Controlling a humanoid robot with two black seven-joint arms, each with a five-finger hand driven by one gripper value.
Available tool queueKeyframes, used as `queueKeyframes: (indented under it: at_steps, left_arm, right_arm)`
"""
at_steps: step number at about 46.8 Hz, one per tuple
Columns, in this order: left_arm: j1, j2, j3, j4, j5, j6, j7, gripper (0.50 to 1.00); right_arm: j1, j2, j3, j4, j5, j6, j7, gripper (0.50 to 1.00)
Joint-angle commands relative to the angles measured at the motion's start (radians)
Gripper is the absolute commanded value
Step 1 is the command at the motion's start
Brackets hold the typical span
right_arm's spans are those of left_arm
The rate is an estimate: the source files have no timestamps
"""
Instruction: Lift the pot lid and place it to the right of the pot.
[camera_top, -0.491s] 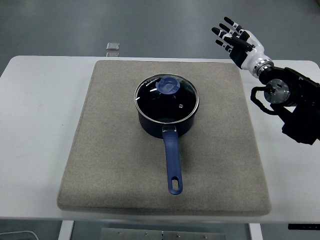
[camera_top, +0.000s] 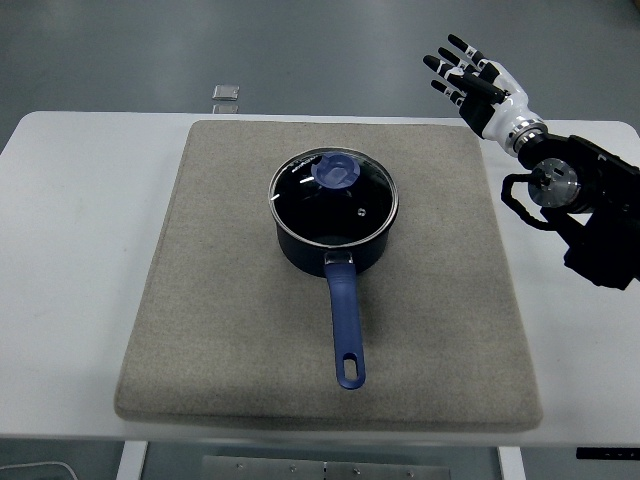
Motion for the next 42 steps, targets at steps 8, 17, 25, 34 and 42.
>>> queueKeyframes:
  at_steps: [8, 17, 25, 34, 42]
  left_arm:
    - [0.0, 0.0, 0.0, 0.001, 0.0, 0.006, 0.0, 1.0]
    - [0.0, 0.0, 0.0, 0.003, 0.0, 0.006, 0.0, 1.0]
    - [-0.002, 0.0, 0.0, 0.006, 0.0, 0.008, 0.0, 1.0]
    - [-0.008, 0.0, 0.0, 0.006, 0.0, 0.008, 0.0, 1.0]
    - [-0.008, 0.0, 0.0, 0.006, 0.0, 0.008, 0.0, 1.0]
  right_arm:
    - [0.002, -0.002, 0.0, 0.0, 0.0, 0.0, 0.0, 0.946]
    - [0.002, -0.002, 0.0, 0.0, 0.0, 0.0, 0.0, 0.946]
    - [0.002, -0.003, 0.0, 0.0, 0.0, 0.0, 0.0, 0.946]
    - [0.002, -0.009, -0.002, 0.0, -0.002, 0.001, 0.0, 0.946]
    - [0.004, -0.009, -0.003, 0.0, -0.008, 0.001, -0.002, 0.946]
